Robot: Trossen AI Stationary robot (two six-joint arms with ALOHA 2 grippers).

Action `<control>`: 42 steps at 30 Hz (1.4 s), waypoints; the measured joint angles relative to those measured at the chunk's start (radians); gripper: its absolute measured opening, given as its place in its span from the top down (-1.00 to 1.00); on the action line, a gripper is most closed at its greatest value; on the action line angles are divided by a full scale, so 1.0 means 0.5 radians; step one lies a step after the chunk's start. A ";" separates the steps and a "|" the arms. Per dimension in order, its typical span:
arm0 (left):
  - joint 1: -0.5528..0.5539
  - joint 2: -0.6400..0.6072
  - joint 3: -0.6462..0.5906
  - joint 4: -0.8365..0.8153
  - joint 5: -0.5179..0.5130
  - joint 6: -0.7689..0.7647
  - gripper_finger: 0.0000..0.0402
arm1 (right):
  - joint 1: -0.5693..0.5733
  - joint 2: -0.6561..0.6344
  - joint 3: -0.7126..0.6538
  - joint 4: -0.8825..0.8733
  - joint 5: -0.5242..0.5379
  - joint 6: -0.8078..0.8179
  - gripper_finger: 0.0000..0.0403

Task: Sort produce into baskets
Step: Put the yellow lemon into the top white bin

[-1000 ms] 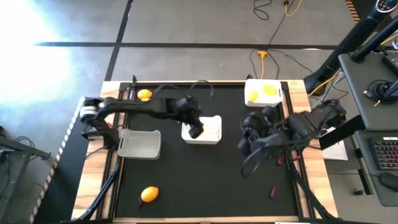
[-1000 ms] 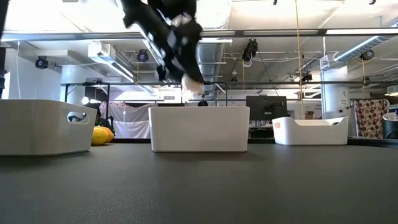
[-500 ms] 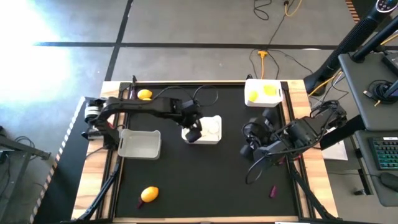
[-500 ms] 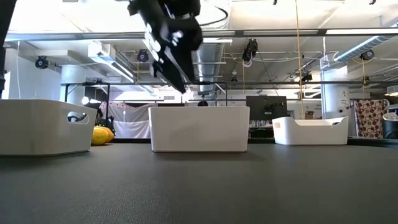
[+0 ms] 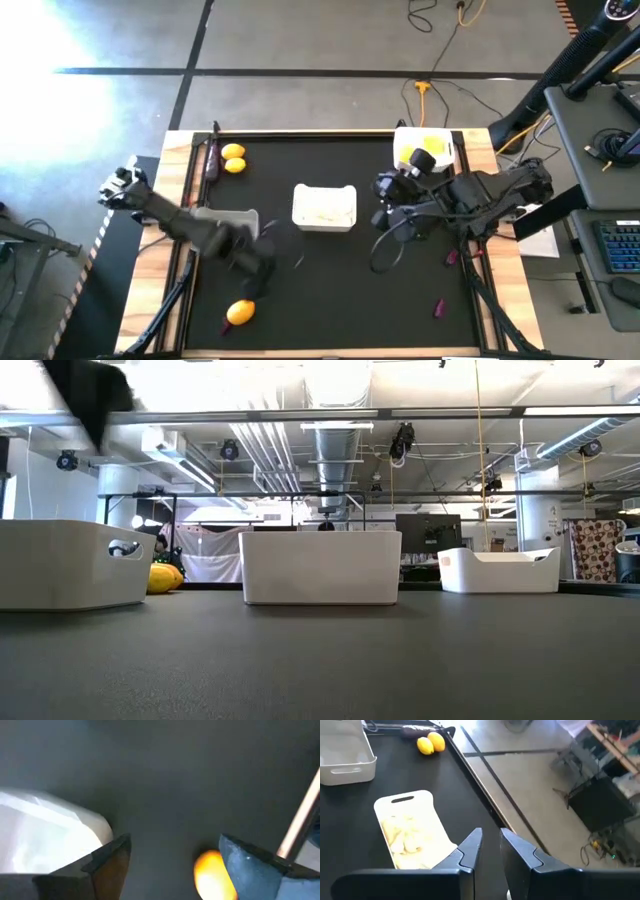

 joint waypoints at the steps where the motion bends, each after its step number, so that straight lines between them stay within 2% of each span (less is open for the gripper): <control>1: -0.103 -0.004 -0.035 0.008 -0.022 -0.146 -0.45 | -0.010 0.002 -0.001 0.043 -0.001 -0.069 0.71; 5: -0.434 0.014 -0.146 0.107 0.038 -0.673 -0.60 | -0.047 0.002 -0.038 0.262 -0.006 -0.279 0.71; 9: -0.593 0.115 -0.172 0.245 0.148 -0.887 -0.74 | -0.075 0.004 -0.077 0.400 -0.026 -0.367 0.71; 16: -0.621 0.329 -0.133 0.283 0.187 -0.833 -0.81 | -0.101 0.005 -0.108 0.449 -0.116 -0.298 0.71; 24: -0.630 0.421 -0.317 0.517 0.293 -0.766 -0.81 | -0.098 0.005 -0.108 0.448 -0.172 -0.208 0.71; 29: -0.624 0.421 -0.444 0.620 0.283 -0.732 -0.66 | -0.098 0.005 -0.108 0.448 -0.295 -0.148 0.71; 35: -0.570 0.419 -0.543 0.751 0.245 -0.640 -0.21 | -0.098 0.001 -0.107 0.447 -0.411 -0.093 0.71; 37: -0.535 0.407 -0.530 0.729 0.215 -0.509 -0.12 | -0.098 0.000 -0.099 0.442 -0.506 -0.090 0.71; 39: -0.477 0.373 -0.468 0.659 0.127 -0.307 -0.12 | -0.098 0.000 -0.080 0.444 -0.558 -0.089 0.71; 42: -0.384 0.297 -0.353 0.473 -0.111 0.089 -0.12 | -0.097 -0.001 -0.041 0.445 -0.563 -0.087 0.71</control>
